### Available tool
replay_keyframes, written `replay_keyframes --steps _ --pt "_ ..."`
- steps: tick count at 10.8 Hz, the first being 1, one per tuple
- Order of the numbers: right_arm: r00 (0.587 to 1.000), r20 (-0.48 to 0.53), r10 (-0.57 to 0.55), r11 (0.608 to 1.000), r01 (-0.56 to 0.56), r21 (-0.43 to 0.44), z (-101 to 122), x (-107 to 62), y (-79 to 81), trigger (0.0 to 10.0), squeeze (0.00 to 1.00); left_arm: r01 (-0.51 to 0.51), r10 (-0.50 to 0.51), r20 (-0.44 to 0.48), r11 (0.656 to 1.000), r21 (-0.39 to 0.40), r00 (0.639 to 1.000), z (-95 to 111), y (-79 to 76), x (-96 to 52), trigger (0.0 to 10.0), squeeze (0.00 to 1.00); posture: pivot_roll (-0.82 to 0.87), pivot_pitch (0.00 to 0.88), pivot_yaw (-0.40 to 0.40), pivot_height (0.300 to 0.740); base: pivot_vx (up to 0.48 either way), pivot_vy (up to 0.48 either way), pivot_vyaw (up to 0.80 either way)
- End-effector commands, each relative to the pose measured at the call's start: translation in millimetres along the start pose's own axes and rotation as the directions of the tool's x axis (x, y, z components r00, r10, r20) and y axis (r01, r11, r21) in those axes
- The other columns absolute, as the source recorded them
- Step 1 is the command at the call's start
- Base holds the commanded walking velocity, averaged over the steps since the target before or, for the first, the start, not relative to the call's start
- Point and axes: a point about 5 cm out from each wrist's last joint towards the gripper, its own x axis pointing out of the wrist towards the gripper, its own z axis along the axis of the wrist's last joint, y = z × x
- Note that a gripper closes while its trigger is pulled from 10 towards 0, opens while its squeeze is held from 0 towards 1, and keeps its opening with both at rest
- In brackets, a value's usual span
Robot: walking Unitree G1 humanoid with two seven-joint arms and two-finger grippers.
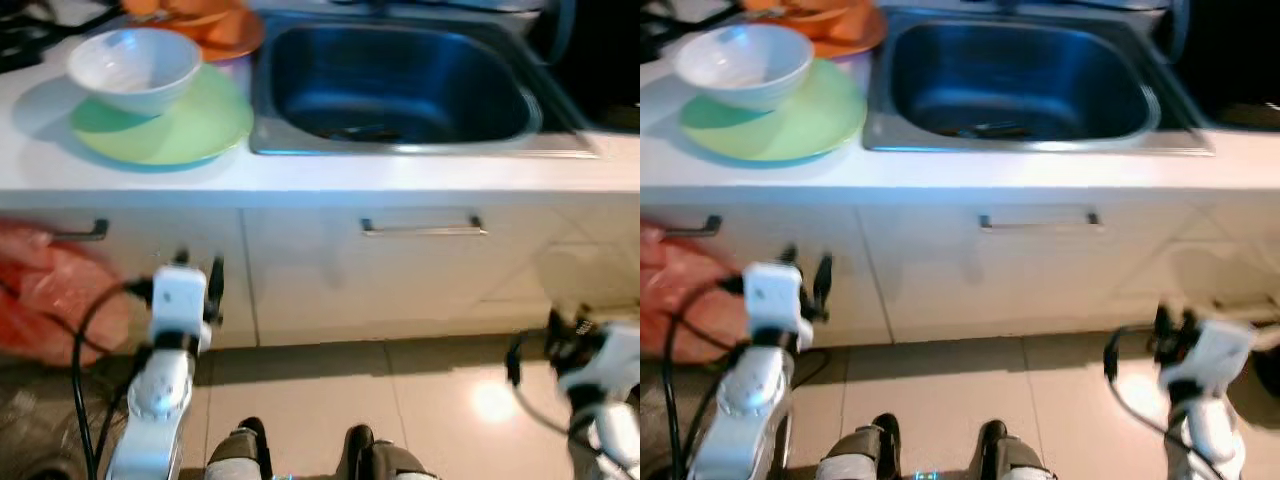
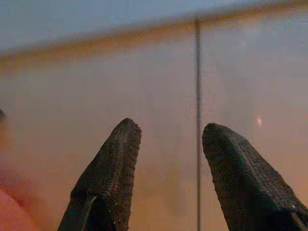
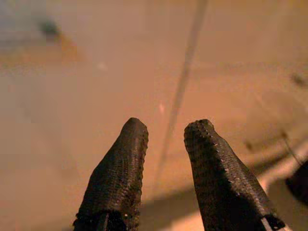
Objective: Kitchen organization
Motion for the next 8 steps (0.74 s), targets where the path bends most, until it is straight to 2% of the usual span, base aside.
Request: replay_keyframes --steps 1,2,3,4,5,6,7,8 --pt "0.999 -0.042 -0.025 1.0 0.024 -0.015 -10 -2.8 -8.7 10.0 0.0 0.001 -0.001 -0.042 1.0 -0.003 0.999 -11 -0.7 -4.2 10.0 0.0 0.09 0.208 -0.06 0.74 0.0 0.0 0.0" --pt "0.987 -0.157 0.018 1.0 -0.015 0.02 -35 -3.2 -2.4 10.0 0.0 0.005 -0.007 -0.125 1.0 -0.013 0.992 -32 -1.6 -9.0 10.0 0.0 0.09 0.207 -0.059 0.74 0.0 0.0 0.0" --pt "0.963 -0.267 0.043 0.999 -0.041 0.011 -59 -6.5 2.9 10.0 0.0 0.037 -0.038 -0.224 0.999 -0.008 0.974 -55 -7.0 -14.6 10.0 0.0 0.1 0.204 -0.056 0.74 0.0 0.0 0.0" --pt "0.926 -0.374 0.048 0.999 -0.053 -0.005 -81 -11.6 7.6 10.0 0.0 0.062 -0.066 -0.31 0.998 -0.023 0.948 -77 -12.7 -21.2 10.0 0.0 0.1 0.201 -0.054 0.74 0.0 0.0 0.0" --pt "0.878 -0.474 0.067 0.998 -0.07 0.012 -102 -21.9 14.8 10.0 0.0 0.054 -0.083 -0.387 0.995 -0.085 0.918 -97 -17.9 -30.1 10.0 0.0 0.1 0.202 -0.052 0.74 0.0 0.0 0.0" --pt "0.823 -0.56 0.096 0.994 -0.11 0.01 -118 -33.5 20.9 10.0 0.0 0.056 -0.113 -0.487 0.99 -0.13 0.866 -119 -22.8 -41.2 10.0 0.0 0.1 0.203 -0.05 0.74 0.0 0.0 0.0" --pt "0.793 -0.594 0.138 0.988 -0.151 0.028 -126 -40.1 28.0 10.0 0.0 0.095 -0.133 -0.592 0.991 -0.094 0.795 -139 -26.0 -54.9 10.0 0.0 0.09 0.207 -0.053 0.74 0.0 0.0 0.0" --pt "0.747 -0.652 0.133 0.987 -0.16 0.017 -136 -47.8 30.2 10.0 0.0 0.111 -0.138 -0.656 0.99 -0.083 0.742 -149 -27.0 -61.3 10.0 0.0 0.09 0.206 -0.057 0.74 0.0 0.0 0.0"
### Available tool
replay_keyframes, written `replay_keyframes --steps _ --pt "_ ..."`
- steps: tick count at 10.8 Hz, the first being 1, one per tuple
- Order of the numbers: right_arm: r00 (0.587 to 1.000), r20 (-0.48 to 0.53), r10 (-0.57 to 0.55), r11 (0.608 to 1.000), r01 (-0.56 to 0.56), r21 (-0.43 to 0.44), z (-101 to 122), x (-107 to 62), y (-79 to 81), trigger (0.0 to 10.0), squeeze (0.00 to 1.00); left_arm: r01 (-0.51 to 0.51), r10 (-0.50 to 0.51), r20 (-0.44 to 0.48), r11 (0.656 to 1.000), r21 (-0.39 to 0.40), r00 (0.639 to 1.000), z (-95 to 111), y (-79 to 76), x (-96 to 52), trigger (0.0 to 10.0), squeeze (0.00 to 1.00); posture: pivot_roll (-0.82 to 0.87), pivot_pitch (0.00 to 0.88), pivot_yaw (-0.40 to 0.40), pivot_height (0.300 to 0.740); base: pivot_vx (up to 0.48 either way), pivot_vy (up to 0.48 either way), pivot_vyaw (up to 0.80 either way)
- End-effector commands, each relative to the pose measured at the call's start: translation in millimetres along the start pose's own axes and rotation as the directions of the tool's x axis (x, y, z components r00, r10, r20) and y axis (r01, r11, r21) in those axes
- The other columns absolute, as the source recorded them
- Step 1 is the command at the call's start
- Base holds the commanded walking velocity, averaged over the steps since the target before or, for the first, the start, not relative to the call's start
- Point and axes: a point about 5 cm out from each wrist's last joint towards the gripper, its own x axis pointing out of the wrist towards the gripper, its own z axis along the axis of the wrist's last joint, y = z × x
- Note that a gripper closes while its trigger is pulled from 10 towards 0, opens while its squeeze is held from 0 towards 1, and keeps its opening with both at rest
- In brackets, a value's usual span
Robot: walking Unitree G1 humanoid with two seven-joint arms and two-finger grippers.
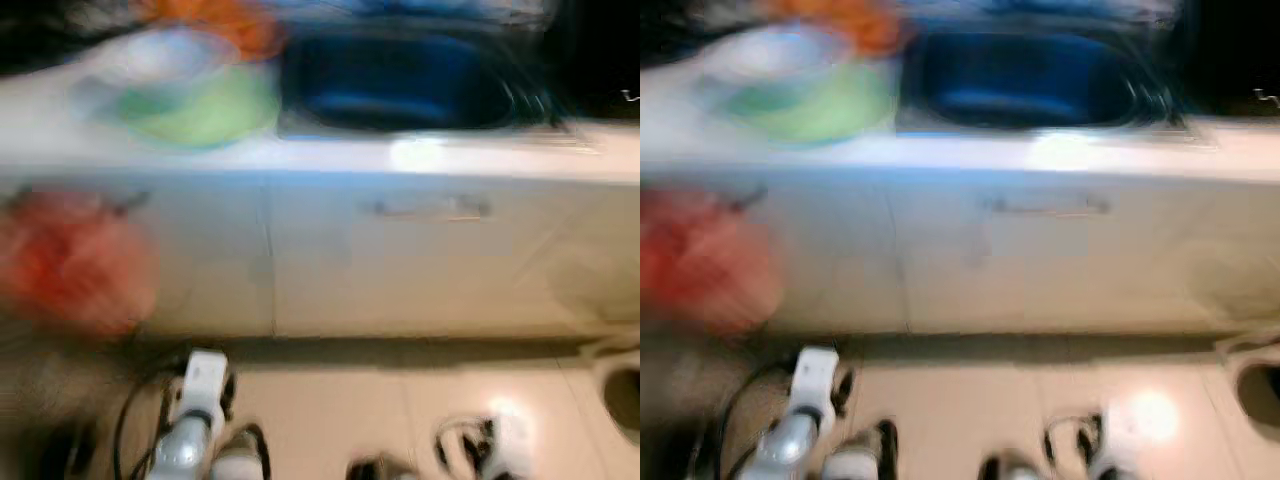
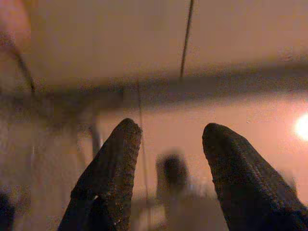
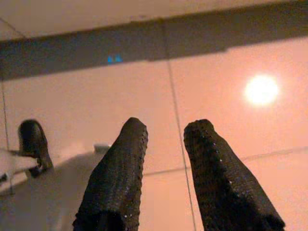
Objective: Kitchen organization
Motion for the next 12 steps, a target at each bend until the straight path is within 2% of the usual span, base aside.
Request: replay_keyframes --steps 1,3,5,12 --pt "0.998 -0.058 -0.006 1.0 0.006 -0.01 -14 -3.4 -1.0 10.0 0.0 0.006 -0.006 -0.098 1.0 -0.002 0.995 -23 -3.5 -3.7 10.0 0.0 0.1 0.205 -0.058 0.74 0.0 0.0 0.0" --pt "0.998 -0.059 0.01 1.0 -0.009 0.002 -14 -1.9 3.0 10.0 0.0 -0.01 0.003 -0.151 0.999 -0.046 0.989 -36 -2.1 -6.2 10.0 0.0 0.09 0.212 -0.058 0.74 0.0 0.0 0.0" --pt "0.997 -0.076 0.017 1.0 -0.018 -0.004 -16 -1.6 3.5 10.0 0.0 0.007 -0.014 -0.183 0.999 -0.039 0.983 -48 -2.9 -10.8 10.0 0.0 0.09 0.214 -0.058 0.74 0.0 0.0 0.0" --pt "0.992 -0.118 0.045 0.998 -0.049 -0.031 -16 0.0 5.6 10.0 0.0 0.001 -0.015 -0.209 0.998 -0.064 0.978 -56 -6.2 -13.4 10.0 0.0 0.1 0.21 -0.053 0.74 0.0 0.0 0.0"
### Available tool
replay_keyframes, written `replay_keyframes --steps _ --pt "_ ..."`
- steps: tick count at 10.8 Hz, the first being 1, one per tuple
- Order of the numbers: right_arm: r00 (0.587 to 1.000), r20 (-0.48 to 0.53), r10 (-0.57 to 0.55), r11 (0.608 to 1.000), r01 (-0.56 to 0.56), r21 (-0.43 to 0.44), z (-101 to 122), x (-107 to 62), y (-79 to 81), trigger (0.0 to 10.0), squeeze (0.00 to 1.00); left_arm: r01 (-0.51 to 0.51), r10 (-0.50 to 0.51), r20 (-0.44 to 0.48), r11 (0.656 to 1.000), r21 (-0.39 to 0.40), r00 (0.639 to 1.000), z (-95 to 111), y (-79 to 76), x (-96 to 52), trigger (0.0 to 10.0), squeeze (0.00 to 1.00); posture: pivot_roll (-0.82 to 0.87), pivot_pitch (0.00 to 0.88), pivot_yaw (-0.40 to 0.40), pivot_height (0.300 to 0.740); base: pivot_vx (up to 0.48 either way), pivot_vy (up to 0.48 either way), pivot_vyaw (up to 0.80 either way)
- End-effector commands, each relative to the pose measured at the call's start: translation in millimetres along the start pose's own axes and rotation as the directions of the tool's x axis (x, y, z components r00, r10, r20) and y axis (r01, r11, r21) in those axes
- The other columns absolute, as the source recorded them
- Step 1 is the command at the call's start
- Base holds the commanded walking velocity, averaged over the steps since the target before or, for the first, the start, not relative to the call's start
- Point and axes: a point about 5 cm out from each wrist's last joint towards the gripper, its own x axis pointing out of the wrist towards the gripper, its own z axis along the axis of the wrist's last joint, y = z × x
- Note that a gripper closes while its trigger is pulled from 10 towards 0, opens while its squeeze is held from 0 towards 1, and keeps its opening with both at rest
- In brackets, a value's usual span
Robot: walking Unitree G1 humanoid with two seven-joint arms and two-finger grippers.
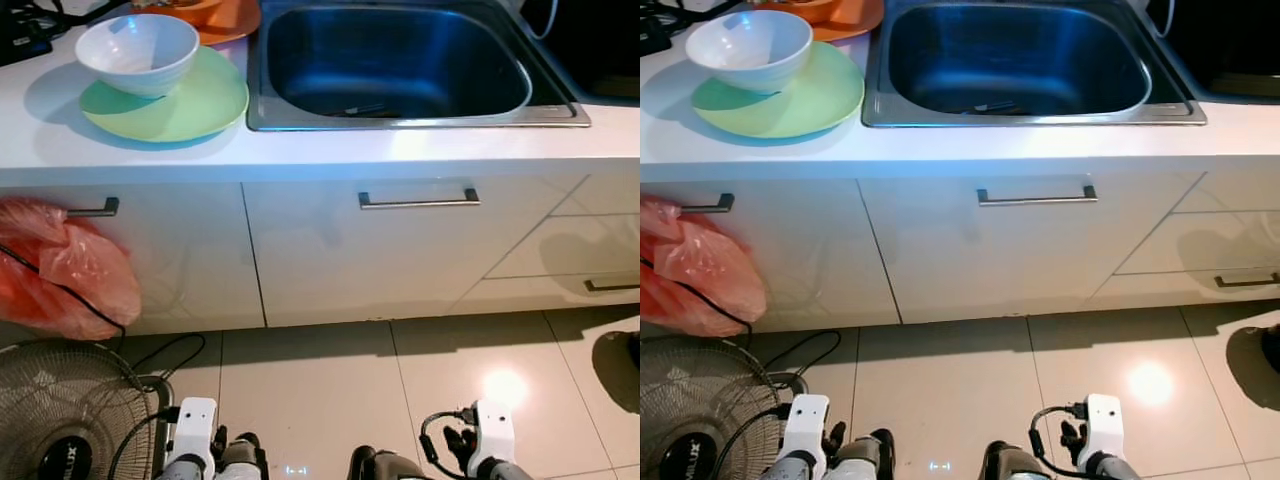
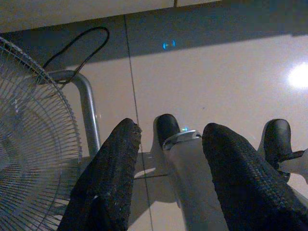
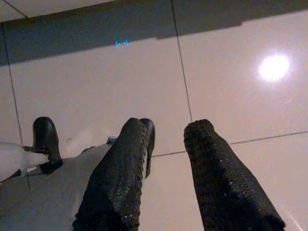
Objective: Kitchen organization
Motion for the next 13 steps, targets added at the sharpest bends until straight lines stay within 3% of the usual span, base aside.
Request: replay_keyframes --steps 1,8,13 --pt "0.999 -0.041 -0.001 1.0 0.001 -0.002 -10 -3.4 -3.2 10.0 0.0 0.016 -0.016 -0.068 1.0 -0.006 0.998 -18 -5.0 -5.1 10.0 0.0 0.1 0.211 -0.05 0.74 0.0 0.0 0.0" --pt "0.999 -0.042 -0.012 1.0 0.011 -0.024 -7 -1.5 -2.1 10.0 0.0 0.002 0.001 -0.062 0.999 0.045 0.998 -12 2.9 -2.7 10.0 0.0 0.1 0.189 -0.035 0.74 0.0 0.0 0.0" --pt "0.997 0.07 -0.039 0.999 0.041 -0.017 23 3.9 -6.0 10.0 0.0 -0.018 0.017 0.021 0.999 0.051 1.0 14 1.9 6.0 10.0 0.0 0.1 0.16 -0.033 0.74 0.0 0.0 0.0"
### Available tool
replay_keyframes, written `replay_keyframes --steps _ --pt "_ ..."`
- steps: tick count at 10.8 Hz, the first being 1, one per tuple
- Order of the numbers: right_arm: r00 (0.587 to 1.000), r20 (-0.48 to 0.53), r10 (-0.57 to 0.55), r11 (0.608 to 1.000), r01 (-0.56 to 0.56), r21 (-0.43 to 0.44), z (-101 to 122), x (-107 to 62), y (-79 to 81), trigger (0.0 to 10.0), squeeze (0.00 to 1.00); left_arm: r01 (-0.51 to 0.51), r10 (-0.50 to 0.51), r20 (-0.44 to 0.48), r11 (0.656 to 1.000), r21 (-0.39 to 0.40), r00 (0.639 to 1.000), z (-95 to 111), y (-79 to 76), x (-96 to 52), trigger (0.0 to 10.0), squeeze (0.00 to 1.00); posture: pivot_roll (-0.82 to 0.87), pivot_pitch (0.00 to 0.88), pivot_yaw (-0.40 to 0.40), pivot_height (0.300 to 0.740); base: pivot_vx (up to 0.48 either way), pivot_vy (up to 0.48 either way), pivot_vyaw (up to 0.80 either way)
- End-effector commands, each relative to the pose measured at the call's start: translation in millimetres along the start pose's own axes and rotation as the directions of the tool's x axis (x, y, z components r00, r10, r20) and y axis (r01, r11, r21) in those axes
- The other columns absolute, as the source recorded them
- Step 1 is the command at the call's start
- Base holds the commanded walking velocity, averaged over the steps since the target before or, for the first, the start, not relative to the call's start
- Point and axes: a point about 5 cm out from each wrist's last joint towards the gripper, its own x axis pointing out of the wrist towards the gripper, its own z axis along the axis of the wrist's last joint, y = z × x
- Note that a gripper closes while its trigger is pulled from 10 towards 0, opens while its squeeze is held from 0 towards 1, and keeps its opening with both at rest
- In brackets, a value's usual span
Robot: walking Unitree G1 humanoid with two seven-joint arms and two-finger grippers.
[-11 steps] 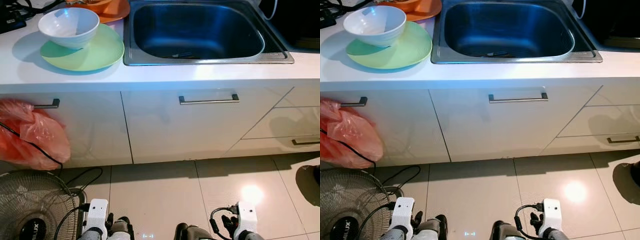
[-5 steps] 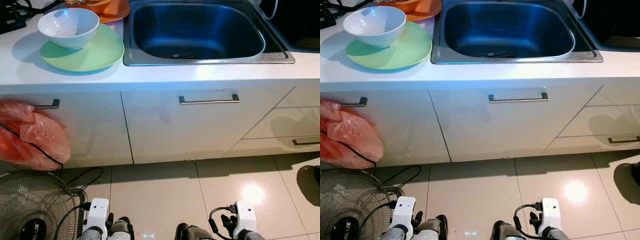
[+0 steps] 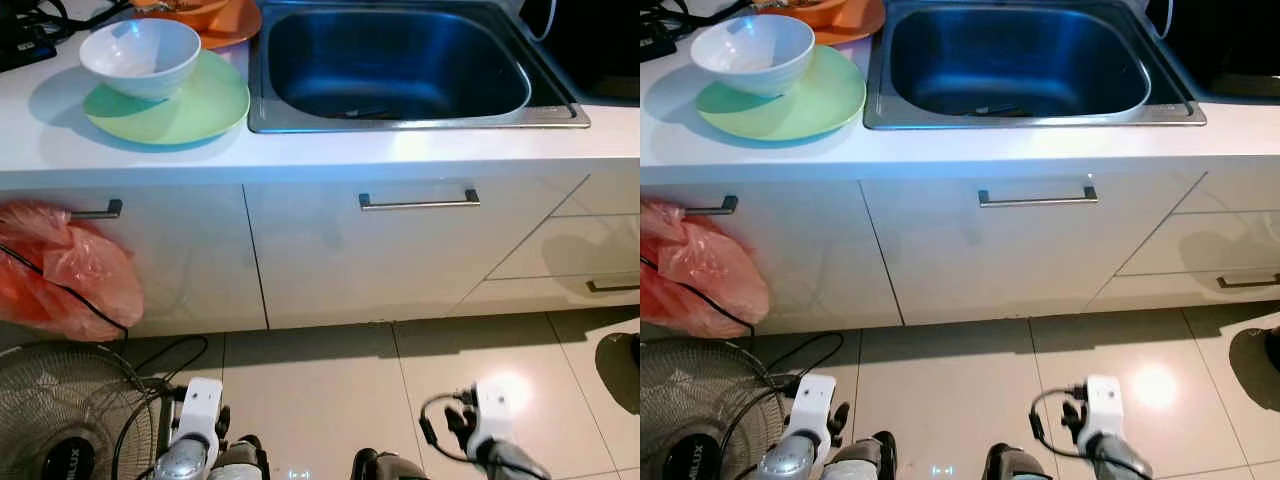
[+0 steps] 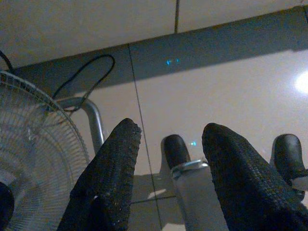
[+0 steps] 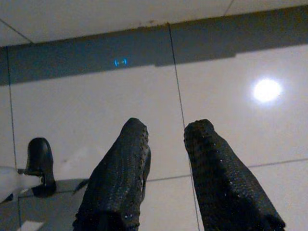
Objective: Kitchen organization
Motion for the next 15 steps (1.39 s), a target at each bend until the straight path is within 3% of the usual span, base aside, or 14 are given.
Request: replay_keyframes --steps 1,15 --pt "1.0 -0.016 -0.024 1.0 0.024 0.015 -7 -3.7 -6.4 10.0 0.0 0.004 -0.004 -0.055 1.0 0.006 0.998 -15 -2.8 -4.3 10.0 0.0 0.1 0.158 -0.032 0.74 0.0 0.0 0.0" --pt "0.998 -0.062 0.013 1.0 -0.014 -0.013 -9 -4.2 -8.1 10.0 0.0 -0.011 0.008 -0.102 1.0 -0.028 0.995 -29 -3.3 -9.4 10.0 0.0 0.1 0.19 -0.041 0.74 0.0 0.0 0.0"
